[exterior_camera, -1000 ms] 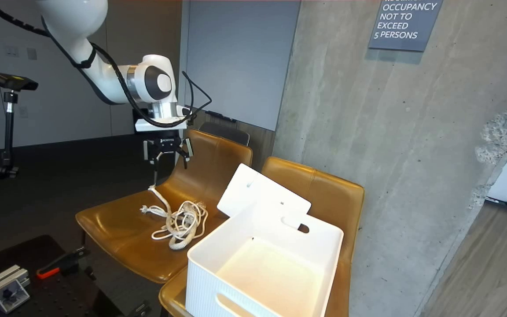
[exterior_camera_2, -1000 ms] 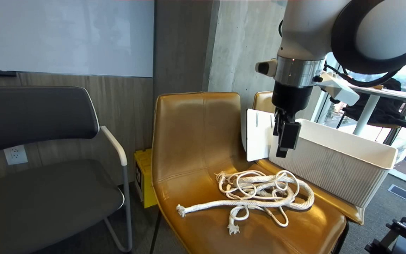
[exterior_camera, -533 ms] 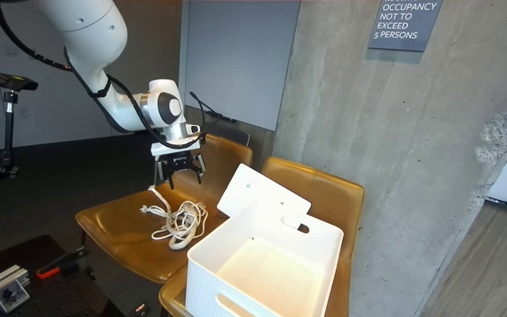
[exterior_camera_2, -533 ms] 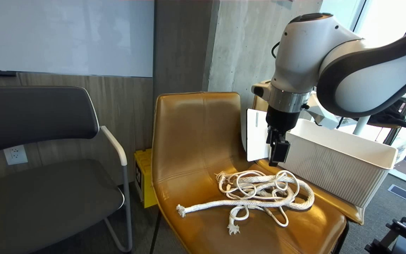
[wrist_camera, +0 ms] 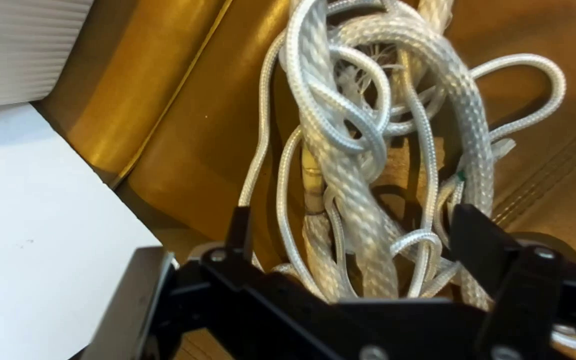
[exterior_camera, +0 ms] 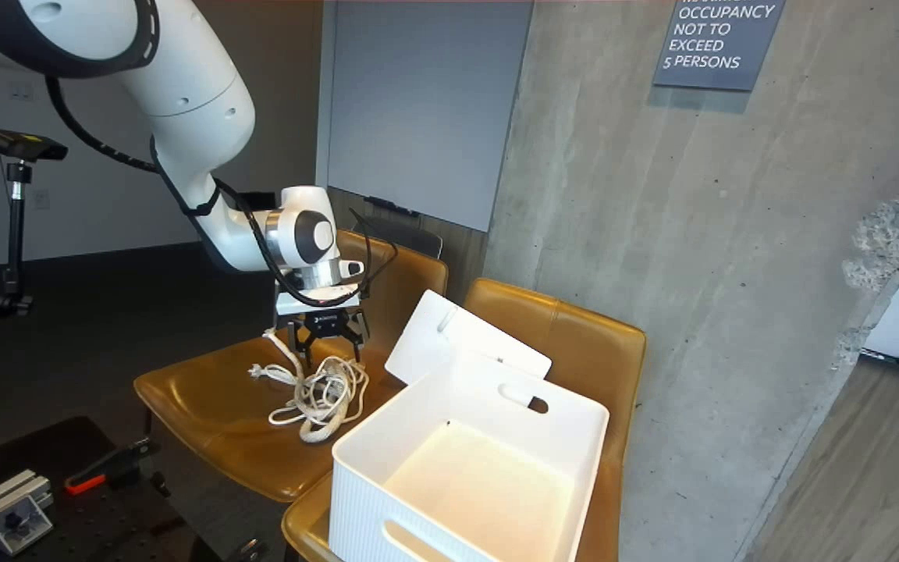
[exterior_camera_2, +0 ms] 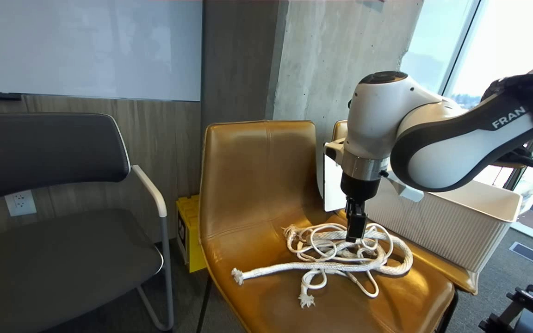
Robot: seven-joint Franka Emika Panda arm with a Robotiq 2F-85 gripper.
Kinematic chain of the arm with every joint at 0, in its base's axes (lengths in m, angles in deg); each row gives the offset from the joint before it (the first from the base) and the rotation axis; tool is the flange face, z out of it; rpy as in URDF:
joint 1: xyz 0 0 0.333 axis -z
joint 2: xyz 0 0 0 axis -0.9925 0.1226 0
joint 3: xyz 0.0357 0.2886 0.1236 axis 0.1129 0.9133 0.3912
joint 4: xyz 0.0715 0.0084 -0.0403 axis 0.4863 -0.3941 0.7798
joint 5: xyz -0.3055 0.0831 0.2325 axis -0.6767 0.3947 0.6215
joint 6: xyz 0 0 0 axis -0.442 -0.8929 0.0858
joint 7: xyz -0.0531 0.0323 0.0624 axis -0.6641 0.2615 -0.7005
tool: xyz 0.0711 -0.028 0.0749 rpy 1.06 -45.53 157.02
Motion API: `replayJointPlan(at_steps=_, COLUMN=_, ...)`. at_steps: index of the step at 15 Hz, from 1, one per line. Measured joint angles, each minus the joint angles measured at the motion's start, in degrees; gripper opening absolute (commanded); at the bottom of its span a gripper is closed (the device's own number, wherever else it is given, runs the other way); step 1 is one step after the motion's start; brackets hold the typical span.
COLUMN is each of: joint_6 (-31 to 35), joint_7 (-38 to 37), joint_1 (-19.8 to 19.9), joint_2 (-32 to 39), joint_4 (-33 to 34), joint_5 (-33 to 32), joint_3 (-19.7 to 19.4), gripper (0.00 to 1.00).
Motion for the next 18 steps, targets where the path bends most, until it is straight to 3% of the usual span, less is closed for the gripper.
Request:
replayJointPlan(at_steps=10, joint_6=2.2, joint_7=-0.2, joint_1=1.3, joint_2=10.0, joint_4=3.5, joint_5=3.0, joint_3=-0.1, gripper=1.0)
replayJointPlan(at_steps=11, joint_6=2.2, joint_7=-0.2, joint_1=1.3, joint_2=10.5, joint_4=4.0, joint_5=3.2, joint_3=-0.1, gripper=0.75)
replayJointPlan(at_steps=13, joint_6=2.1, joint_7=-0.1, joint_1=1.3, joint_2=11.5, joint_4=4.8, joint_5=3.8, joint_3=-0.1, gripper=0.66)
replayJointPlan(at_steps=18, joint_6=1.6, joint_7=-0.1, joint_1=0.8, joint_2=14.1, joint_4=7.7, joint_5=4.4, joint_3=0.1, gripper=0.28)
